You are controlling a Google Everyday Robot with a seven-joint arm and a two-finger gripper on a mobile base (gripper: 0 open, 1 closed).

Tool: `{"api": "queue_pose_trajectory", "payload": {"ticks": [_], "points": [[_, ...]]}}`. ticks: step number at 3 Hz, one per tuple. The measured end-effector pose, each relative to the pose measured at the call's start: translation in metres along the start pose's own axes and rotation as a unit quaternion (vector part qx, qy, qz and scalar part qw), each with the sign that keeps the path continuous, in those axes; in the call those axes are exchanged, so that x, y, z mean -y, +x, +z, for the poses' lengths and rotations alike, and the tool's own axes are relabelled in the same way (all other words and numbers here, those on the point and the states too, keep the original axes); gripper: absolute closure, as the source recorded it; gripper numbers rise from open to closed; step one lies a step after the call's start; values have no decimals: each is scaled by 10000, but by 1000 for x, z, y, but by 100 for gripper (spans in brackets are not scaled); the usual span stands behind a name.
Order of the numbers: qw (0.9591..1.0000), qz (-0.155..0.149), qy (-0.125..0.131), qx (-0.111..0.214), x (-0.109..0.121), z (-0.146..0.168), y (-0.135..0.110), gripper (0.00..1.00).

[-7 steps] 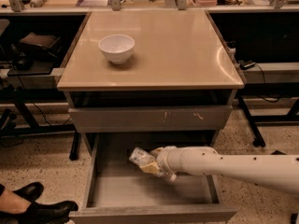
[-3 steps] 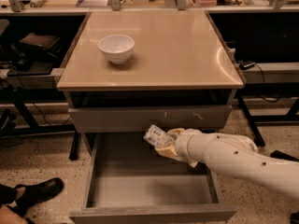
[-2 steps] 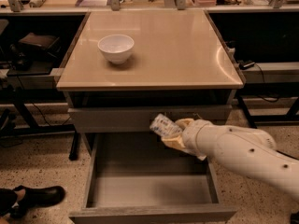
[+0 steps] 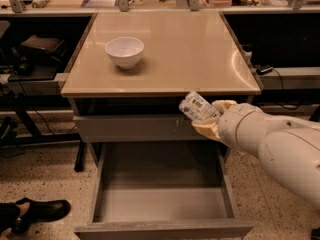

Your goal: Pick blue plastic bottle from middle drawer and place on counter

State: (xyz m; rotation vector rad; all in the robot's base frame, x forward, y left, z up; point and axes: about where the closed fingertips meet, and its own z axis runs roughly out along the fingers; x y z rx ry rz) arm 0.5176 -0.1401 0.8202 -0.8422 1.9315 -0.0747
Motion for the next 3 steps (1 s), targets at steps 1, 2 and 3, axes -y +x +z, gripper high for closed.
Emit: {"api": "queue_pose_trajectory", "payload": {"ticks": [1, 2, 3], "points": [[9999, -73, 72, 21, 9, -2, -8, 100], [9989, -259, 365, 153, 57, -2, -44, 100], [9953, -493, 737, 384, 121, 12, -108, 100]]}}
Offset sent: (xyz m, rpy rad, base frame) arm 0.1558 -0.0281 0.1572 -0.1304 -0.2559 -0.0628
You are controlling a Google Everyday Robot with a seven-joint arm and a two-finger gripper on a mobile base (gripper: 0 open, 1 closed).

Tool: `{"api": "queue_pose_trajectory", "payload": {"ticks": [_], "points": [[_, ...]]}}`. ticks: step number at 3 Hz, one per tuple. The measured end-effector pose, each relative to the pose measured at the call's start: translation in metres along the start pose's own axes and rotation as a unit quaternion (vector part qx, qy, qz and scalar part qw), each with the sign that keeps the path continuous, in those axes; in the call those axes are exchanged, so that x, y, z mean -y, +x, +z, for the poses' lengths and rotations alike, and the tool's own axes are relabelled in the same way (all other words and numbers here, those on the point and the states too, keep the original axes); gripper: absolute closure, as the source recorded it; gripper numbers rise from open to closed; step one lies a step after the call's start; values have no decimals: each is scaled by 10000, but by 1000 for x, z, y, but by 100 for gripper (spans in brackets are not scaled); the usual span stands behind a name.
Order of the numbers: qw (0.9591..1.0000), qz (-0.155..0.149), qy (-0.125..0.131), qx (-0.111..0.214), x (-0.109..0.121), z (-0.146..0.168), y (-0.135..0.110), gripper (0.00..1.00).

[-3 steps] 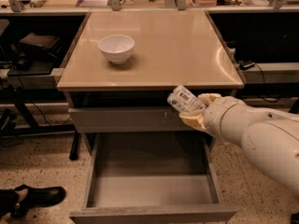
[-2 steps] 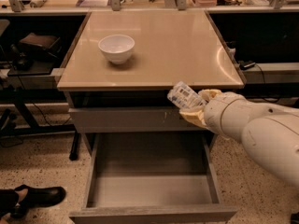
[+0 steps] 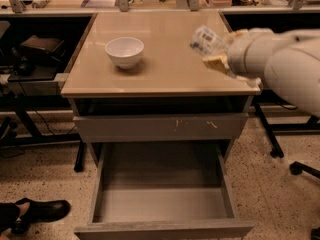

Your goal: Pick blue plastic bottle from middle drawer and place on counter

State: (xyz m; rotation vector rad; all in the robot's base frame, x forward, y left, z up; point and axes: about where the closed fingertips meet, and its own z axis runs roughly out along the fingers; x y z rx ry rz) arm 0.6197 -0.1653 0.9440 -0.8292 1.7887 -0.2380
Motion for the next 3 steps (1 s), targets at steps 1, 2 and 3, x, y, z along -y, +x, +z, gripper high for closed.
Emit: {"api": "queue_pose_trajectory", "payload": {"ticks": [1, 2, 3], "points": [[9983, -323, 201, 441, 21, 9, -67, 100], [9983, -324, 201, 444, 21, 9, -67, 100], [9969, -429, 408, 510, 44, 15, -73, 100]]}}
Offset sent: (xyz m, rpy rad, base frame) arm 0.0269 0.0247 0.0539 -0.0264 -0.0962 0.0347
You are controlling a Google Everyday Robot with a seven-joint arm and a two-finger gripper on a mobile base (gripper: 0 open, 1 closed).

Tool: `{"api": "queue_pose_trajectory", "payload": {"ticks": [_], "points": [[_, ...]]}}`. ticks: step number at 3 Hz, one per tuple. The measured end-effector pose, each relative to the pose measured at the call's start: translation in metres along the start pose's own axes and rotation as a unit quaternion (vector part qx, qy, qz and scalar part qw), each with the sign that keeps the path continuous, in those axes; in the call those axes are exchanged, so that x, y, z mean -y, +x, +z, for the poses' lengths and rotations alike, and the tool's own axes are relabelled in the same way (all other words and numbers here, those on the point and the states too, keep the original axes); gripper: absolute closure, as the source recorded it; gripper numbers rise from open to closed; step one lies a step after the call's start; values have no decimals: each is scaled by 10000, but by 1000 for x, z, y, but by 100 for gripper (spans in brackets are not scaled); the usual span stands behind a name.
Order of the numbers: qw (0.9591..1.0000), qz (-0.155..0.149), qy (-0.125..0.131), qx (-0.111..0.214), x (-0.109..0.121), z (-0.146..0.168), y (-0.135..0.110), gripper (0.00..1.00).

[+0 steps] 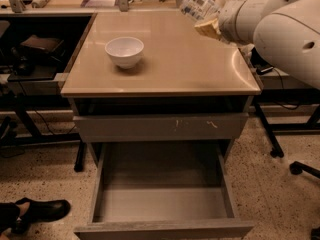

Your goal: Pick blue plastic bottle from middle drawer and place on counter

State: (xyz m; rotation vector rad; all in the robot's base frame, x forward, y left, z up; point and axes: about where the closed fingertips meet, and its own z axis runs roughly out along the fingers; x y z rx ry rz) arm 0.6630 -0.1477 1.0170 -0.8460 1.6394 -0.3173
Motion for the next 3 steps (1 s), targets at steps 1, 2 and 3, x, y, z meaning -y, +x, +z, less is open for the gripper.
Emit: {"api": "queue_pose_trajectory", "payload": {"ticks": [1, 2, 3], "points": [[9997, -146, 165, -94, 36, 41, 4, 100], [9988, -241, 338, -252, 72, 91, 7, 100], [9979, -170, 621, -42, 109, 90, -19, 100]]}}
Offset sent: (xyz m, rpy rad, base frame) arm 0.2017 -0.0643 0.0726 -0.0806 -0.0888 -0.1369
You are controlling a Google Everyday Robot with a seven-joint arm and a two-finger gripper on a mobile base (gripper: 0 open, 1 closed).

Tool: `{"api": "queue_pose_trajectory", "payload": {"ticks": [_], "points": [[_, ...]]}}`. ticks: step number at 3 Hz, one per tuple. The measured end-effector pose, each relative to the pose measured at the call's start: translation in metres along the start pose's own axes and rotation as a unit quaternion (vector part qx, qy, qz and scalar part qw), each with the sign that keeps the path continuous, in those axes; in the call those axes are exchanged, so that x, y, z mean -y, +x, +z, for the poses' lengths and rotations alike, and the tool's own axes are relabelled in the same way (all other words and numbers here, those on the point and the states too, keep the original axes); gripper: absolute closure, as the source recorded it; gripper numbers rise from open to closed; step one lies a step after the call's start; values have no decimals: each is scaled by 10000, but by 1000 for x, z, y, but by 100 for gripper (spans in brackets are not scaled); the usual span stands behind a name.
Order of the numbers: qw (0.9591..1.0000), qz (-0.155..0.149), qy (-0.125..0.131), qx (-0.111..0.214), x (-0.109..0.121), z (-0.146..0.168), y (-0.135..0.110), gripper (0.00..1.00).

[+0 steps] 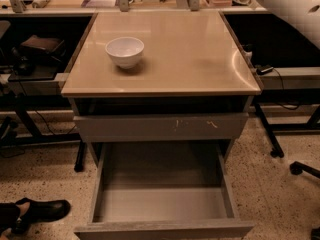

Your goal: Pick blue plastic bottle from middle drawer and place on counter

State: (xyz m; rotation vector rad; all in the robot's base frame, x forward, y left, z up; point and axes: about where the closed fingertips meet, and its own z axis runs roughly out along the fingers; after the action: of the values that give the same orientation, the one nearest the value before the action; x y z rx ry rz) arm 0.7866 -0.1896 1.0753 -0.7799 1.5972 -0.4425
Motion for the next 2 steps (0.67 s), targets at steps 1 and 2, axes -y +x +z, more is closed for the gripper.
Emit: {"api": "queue_pose_trajectory", "payload": {"ticks": [1, 2], "points": [[9987, 12, -243, -440, -25, 16, 47, 100], [9934, 90, -683, -920, -58, 30, 121, 100]]}}
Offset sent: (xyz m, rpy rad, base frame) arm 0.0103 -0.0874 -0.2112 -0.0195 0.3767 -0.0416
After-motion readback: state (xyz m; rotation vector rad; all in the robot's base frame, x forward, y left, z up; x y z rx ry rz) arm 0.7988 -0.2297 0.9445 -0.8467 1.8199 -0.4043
